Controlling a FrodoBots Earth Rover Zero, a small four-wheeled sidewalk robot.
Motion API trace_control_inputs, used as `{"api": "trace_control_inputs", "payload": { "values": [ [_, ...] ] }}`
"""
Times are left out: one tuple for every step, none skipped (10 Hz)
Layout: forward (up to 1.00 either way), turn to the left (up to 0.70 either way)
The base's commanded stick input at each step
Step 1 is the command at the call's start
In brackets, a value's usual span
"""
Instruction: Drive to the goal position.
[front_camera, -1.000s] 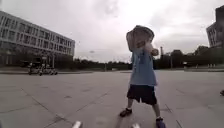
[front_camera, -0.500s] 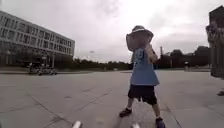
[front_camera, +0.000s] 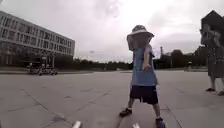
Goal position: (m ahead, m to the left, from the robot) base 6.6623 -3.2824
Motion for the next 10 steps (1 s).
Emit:
{"api": "trace_control_inputs", "payload": {
  "values": [
    [0.00,-0.70],
    [0.00,-0.70],
    [0.00,-0.70],
    [0.00,-0.70],
    [0.00,-0.70],
    [0.00,-0.70],
    [0.00,-0.70],
    [0.00,-0.70],
    [0.00,-0.70],
    [0.00,-0.70]
  ]
}}
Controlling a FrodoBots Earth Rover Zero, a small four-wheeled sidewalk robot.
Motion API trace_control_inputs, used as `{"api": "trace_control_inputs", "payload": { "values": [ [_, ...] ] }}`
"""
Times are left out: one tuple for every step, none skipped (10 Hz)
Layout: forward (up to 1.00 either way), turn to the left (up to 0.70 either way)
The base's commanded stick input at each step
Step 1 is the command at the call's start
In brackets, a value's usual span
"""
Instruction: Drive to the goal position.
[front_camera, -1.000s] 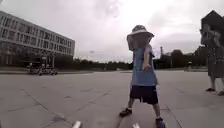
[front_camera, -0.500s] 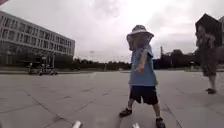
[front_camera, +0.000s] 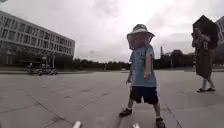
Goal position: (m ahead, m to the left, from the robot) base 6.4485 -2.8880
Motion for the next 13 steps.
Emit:
{"api": "trace_control_inputs", "payload": {
  "values": [
    [0.00,-0.70],
    [0.00,-0.70],
    [0.00,-0.70],
    [0.00,-0.70],
    [0.00,-0.70],
    [0.00,-0.54],
    [0.00,-0.04],
    [0.00,0.00],
    [0.00,0.00],
    [0.00,0.00],
    [0.00,0.00],
    [0.00,0.00],
    [0.00,0.00]
  ]
}}
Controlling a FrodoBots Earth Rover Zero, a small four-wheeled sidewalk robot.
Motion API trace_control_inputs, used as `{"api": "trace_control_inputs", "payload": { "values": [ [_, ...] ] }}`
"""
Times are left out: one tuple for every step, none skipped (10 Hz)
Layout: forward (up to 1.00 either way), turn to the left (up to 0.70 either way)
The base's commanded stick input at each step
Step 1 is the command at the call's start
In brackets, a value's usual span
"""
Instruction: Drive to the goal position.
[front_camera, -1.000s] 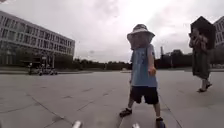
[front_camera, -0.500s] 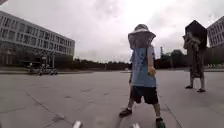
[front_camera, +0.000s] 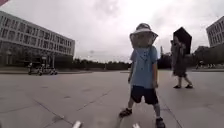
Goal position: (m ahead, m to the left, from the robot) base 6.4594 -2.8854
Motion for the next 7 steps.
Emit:
{"api": "trace_control_inputs", "payload": {
  "values": [
    [0.00,0.00],
    [0.00,0.00],
    [0.00,0.00],
    [0.00,0.01],
    [-0.05,0.07],
    [-0.20,0.16],
    [-0.38,0.35]
  ]
}}
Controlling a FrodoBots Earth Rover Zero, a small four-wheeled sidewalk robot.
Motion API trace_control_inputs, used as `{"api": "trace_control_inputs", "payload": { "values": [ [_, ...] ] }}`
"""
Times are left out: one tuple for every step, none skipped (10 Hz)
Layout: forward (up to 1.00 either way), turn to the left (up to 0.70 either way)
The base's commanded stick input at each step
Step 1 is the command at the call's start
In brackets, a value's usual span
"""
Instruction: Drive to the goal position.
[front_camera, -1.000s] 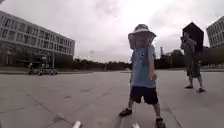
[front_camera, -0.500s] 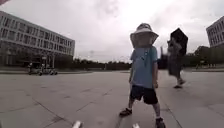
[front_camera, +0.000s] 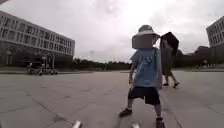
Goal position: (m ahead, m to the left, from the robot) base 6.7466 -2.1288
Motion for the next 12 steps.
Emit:
{"api": "trace_control_inputs", "payload": {
  "values": [
    [-0.56,0.55],
    [-0.69,0.35],
    [-0.70,0.35],
    [-0.69,0.35],
    [-0.69,0.35],
    [-0.70,0.35],
    [-0.57,0.41],
    [-0.39,0.21],
    [-0.20,0.00],
    [-0.04,0.00],
    [-0.02,0.00],
    [0.00,0.00]
  ]
}}
